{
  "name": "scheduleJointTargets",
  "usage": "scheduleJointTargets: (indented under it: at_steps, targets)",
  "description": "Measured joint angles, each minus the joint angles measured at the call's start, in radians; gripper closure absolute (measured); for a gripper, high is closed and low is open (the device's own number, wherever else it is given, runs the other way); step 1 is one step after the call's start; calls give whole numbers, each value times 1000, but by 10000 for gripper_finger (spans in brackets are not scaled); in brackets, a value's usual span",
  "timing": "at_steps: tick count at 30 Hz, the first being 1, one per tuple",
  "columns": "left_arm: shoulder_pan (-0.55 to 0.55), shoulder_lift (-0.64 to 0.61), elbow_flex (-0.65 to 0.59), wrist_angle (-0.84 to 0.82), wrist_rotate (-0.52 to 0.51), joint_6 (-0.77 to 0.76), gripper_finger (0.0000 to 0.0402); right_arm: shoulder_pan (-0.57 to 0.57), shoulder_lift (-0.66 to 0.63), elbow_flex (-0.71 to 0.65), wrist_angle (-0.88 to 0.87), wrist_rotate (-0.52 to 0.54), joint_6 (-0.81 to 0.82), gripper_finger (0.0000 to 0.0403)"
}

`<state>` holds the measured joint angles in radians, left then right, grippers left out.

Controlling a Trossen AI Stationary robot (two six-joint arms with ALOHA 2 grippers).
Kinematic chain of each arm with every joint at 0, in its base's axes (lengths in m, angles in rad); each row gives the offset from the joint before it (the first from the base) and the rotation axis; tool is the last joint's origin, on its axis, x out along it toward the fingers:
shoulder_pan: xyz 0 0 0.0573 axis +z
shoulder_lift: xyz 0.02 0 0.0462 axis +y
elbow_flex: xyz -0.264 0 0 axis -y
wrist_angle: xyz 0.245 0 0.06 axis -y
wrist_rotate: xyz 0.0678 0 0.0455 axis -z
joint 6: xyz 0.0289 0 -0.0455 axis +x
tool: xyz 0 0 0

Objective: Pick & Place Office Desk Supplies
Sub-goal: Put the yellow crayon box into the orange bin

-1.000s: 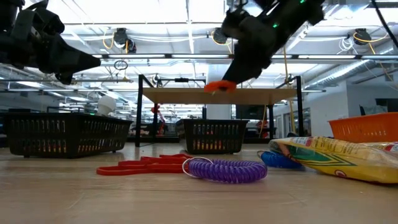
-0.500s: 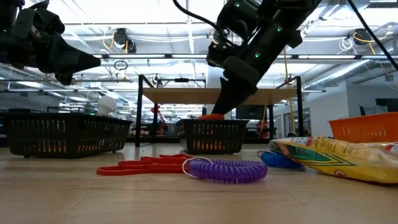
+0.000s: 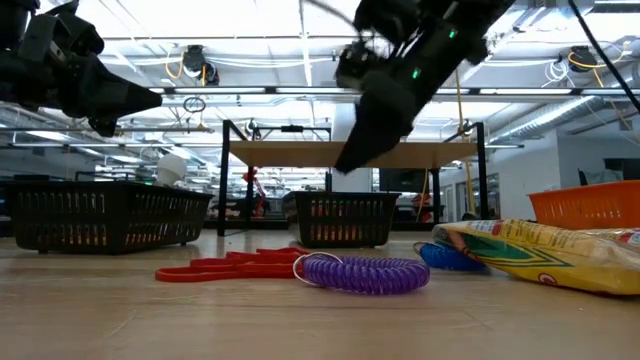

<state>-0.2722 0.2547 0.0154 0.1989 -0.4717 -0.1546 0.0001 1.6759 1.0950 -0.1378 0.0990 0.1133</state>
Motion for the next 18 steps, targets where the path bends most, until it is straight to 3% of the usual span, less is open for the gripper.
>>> scheduleJointTargets:
  at_steps: [4, 7, 10, 14, 18]
  targets:
    - [0, 0, 0, 0, 0, 13, 376, 22, -149, 0, -33, 2, -20, 226]
    - [0, 0, 0, 0, 0, 21, 376, 49, -300, 0, -66, 2, -59, 242]
    - [0, 0, 0, -2, 0, 48, 376, 67, -461, 0, -103, 1, -84, 288]
    - [0, 0, 0, -2, 0, 56, 376, 96, -660, -5, -162, 5, -128, 380]
    - [0, 0, 0, -2, -1, 71, 376, 121, -852, -85, -117, 2, -149, 391]
